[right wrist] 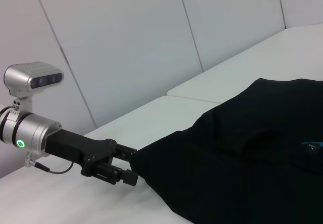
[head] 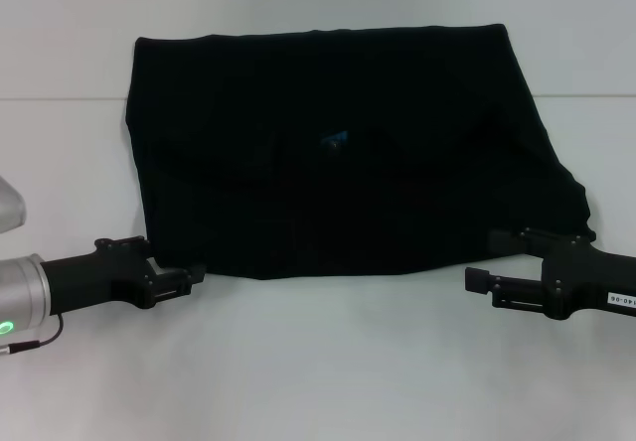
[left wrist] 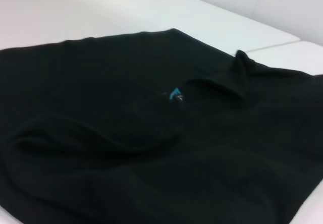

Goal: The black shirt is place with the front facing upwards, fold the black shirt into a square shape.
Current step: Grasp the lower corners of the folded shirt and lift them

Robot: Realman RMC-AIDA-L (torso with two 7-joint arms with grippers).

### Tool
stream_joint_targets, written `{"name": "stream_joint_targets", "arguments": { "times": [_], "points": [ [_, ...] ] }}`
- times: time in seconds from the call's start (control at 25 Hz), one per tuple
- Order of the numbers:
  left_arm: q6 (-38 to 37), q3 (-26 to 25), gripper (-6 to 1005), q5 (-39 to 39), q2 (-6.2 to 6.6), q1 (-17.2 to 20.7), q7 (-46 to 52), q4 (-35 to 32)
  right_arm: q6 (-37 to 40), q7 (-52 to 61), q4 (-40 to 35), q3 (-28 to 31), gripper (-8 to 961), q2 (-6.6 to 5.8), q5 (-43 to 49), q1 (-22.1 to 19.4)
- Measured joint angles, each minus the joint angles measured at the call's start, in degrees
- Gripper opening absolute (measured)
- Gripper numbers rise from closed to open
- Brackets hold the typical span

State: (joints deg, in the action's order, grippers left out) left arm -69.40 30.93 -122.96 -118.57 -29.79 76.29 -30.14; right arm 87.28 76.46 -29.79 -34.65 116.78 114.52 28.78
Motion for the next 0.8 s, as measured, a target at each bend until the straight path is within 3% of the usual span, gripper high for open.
{"name": "stream_joint_targets", "arguments": {
  "times": [0.24,0.52,0.8],
  "points": [
    [0.41,0.14,578,0.35,-0.65,0.25,-0.36,-0.49,-0.18,0.08,0.09,-0.12,845,0.07,0.0,0.05],
    [0.44,0.66,410,-0.1,-0.31,-0.1,-1.37,-0.16,-0.03,0.09,0.16,-0.15,845,0.11,0.0,0.05],
    [0.65,0.59,114,-0.1,-0.22,-0.09,-1.41,-0.15,0.09,3.04,-0.29,-0.22,843,-0.4,-0.01,0.0]
  ]
}}
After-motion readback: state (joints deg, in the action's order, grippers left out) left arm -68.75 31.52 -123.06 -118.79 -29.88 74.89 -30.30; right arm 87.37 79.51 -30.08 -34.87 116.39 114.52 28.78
